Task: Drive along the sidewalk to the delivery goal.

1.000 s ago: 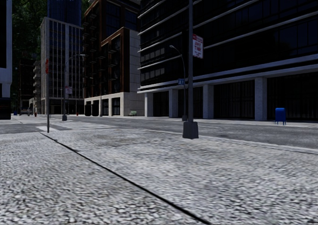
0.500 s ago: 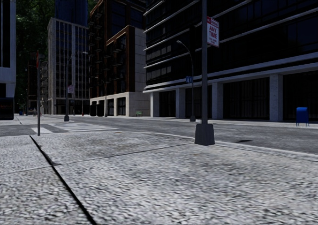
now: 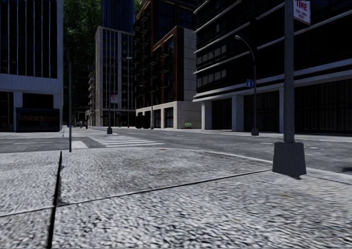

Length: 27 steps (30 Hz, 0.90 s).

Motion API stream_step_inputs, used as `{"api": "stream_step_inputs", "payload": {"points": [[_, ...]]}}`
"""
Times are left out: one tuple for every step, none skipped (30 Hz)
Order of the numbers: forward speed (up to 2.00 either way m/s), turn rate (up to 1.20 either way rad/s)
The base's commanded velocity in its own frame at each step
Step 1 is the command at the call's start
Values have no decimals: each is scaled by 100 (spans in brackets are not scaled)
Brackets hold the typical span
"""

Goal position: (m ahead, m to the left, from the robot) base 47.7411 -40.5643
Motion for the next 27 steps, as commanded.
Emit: {"api": "stream_step_inputs", "payload": {"points": [[200,38],[200,38],[200,38],[200,38],[200,38],[200,38],[200,38],[200,38],[200,38],[200,38],[200,38],[200,38],[200,38],[200,38],[200,38],[200,38],[200,38],[200,38],[200,38],[200,38],[200,38],[200,38],[200,38],[200,38],[200,38],[200,37],[200,37]]}}
